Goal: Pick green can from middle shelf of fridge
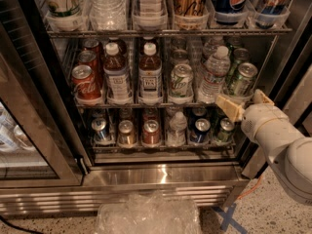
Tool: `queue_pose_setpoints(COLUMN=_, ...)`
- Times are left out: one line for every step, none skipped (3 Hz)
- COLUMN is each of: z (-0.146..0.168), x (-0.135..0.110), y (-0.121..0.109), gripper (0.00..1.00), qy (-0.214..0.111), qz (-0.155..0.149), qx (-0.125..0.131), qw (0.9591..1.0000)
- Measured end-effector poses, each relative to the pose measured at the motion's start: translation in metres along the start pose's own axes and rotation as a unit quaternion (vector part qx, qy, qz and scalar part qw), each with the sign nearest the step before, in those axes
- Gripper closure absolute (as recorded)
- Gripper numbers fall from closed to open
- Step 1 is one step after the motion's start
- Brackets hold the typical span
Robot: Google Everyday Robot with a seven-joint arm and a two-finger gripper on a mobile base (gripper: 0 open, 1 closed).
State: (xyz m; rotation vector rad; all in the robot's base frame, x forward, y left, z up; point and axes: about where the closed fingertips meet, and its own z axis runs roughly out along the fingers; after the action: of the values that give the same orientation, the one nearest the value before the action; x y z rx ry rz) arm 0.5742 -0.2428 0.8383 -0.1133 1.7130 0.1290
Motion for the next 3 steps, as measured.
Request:
queue_pose_setpoints(z=0.002, x=0.002, y=-0.003, gripper=0.27, qy=-0.012, qz=0.000, qx=0.016, qw=0.9998)
queue_pose_setpoints(z=0.006, x=0.000, y=-0.006, gripper=0.27, qy=-0.023, qz=0.002, qx=0.027, qw=0.9994)
queue_pose_setpoints(z=0.009, x=-0.006, y=-0.015, gripper=0.27, qy=-0.035, qz=0.003, qx=0.041, qw=0.9986)
